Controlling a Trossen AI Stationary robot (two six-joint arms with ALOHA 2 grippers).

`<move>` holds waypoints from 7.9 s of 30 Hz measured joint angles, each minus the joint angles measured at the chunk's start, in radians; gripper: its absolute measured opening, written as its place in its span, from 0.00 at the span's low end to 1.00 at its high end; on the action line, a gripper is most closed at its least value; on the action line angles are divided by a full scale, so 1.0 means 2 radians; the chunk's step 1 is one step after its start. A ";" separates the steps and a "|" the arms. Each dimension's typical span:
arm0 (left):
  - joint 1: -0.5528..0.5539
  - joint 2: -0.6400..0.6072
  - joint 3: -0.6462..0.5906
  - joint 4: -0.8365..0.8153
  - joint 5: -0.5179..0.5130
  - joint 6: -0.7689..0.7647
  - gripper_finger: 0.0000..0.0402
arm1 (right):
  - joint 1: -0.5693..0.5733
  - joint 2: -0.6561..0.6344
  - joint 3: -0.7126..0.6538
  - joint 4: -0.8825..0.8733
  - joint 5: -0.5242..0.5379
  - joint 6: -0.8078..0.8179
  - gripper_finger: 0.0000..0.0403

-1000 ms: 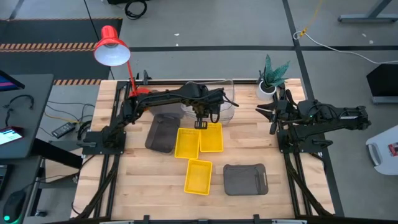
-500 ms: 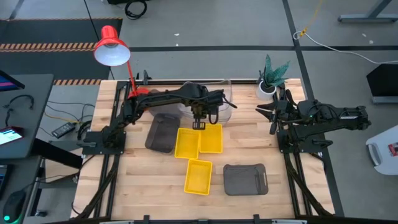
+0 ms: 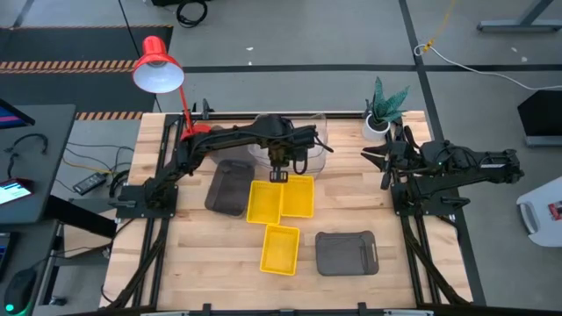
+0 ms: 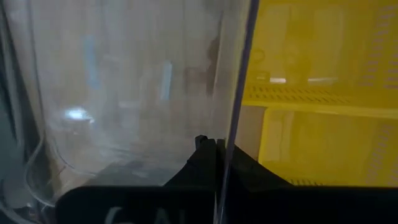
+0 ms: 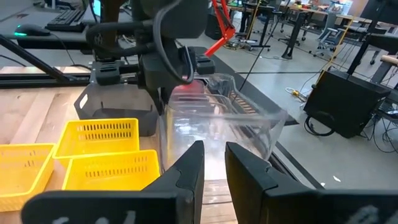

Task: Stack baskets by color
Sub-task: Stack the bottom transparent bin on the top of the stacked transparent bins, then stack the middle left black bin on top of the top black bin

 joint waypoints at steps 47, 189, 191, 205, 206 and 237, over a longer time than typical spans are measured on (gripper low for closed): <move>-0.099 -0.096 -0.058 -0.012 0.023 -0.064 0.29 | 0.000 0.000 0.000 -0.019 -0.002 0.014 0.18; -0.169 -0.354 -0.354 0.079 -0.163 -0.678 0.01 | 0.000 0.044 0.000 0.046 -0.064 -0.008 0.18; -0.146 -0.353 -0.355 0.080 -0.175 -0.679 0.01 | 0.000 0.044 0.000 0.047 -0.065 -0.008 0.18; -0.034 -0.352 -0.389 0.119 -0.195 -0.620 0.01 | 0.000 0.044 0.000 0.046 -0.099 -0.008 0.18; -0.028 -0.352 -0.397 0.124 -0.194 -0.618 0.01 | 0.000 0.044 0.000 0.046 -0.102 -0.008 0.18; 0.075 -0.322 -0.442 0.248 -0.088 -0.570 0.02 | 0.020 0.044 0.000 0.050 -0.108 -0.009 0.18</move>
